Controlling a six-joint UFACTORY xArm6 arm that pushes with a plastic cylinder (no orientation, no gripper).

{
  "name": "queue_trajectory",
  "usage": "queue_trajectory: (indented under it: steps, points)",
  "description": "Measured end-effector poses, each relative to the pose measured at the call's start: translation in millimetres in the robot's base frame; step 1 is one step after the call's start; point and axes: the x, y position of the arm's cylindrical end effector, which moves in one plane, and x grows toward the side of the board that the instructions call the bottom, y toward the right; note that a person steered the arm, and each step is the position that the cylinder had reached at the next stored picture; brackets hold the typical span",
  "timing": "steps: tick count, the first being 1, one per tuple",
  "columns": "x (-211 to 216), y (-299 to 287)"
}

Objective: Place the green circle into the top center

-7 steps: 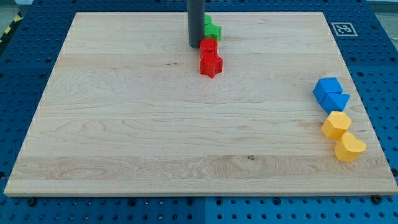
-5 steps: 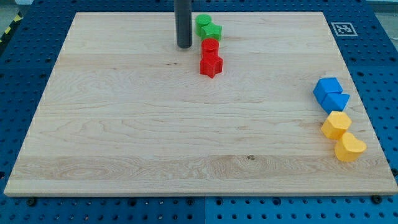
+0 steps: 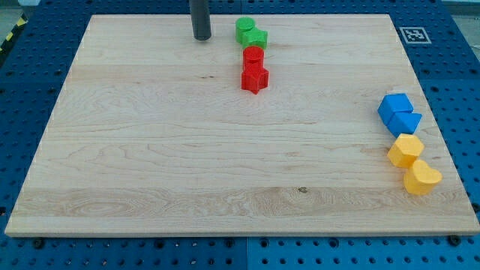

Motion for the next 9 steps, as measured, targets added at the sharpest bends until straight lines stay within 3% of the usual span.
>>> queue_trajectory:
  steps: [2, 9]
  points:
    - [-18.7, 9.0]
    - [-18.6, 63.2]
